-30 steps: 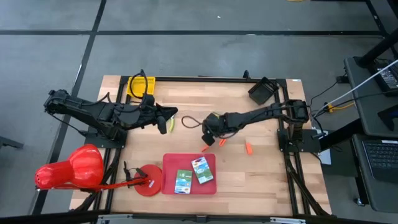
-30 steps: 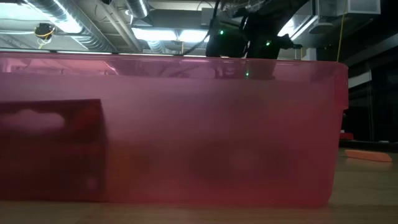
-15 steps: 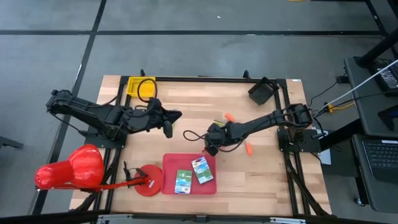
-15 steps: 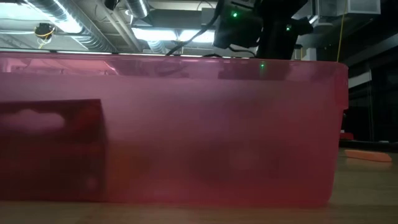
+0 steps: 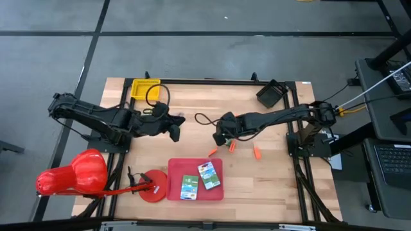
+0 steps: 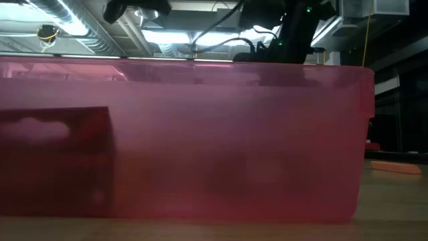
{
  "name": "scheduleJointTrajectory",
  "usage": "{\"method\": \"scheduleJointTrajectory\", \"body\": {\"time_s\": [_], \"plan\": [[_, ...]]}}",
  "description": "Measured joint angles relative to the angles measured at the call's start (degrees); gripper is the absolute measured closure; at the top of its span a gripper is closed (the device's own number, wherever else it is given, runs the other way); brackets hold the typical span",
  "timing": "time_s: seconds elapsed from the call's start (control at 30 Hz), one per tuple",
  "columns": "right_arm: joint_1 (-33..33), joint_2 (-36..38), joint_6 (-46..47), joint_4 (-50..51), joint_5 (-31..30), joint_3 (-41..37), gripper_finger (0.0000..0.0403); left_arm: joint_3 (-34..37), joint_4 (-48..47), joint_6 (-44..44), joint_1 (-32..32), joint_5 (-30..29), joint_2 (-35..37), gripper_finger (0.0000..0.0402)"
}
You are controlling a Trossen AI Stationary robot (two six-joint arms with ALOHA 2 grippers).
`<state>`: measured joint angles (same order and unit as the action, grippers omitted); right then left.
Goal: Pick & Place School Supplies
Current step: Put the yellow crayon box into the pink bin
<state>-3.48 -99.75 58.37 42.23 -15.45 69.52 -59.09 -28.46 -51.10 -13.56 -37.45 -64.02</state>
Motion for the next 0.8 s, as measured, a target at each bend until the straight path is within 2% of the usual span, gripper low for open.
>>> {"method": "scheduleJointTrajectory", "body": {"time_s": [0.17, 0.3, 0.4, 0.53, 0.67, 0.8], "plan": [[-0.28, -0.12, 1.39, 4.29, 2.44, -0.74, 0.0403, 0.0, -5.22, -3.33, -0.17, -0.08, -0.27, 0.0368], [-0.64, -0.13, 2.75, 4.79, 7.87, -6.2, 0.0403, 0.0, -7.21, -3.36, -0.62, -2.02, -0.2, 0.0368], [-1.81, -0.14, 4.0, 1.56, 10.8, -9.65, 0.0403, 0.0, -8.58, -3.23, -0.64, -2.06, -0.07, 0.0368], [-2.11, -0.15, 4.38, -4.31, 11.61, -10.21, 0.0403, 0.0, -9.27, -2.71, -0.64, -2.04, -0.07, 0.0368], [-0.51, -0.58, 5.5, -12.38, 11.47, -10.11, 0.0403, 0.0, -9.73, -2.28, -0.51, -1.59, -0.07, 0.0368], [2.52, -3.19, 5.08, -19.71, 14.33, -10.08, 0.0403, 0.0, -10.77, -2.65, -0.49, -1.38, -0.05, 0.0368]]}}
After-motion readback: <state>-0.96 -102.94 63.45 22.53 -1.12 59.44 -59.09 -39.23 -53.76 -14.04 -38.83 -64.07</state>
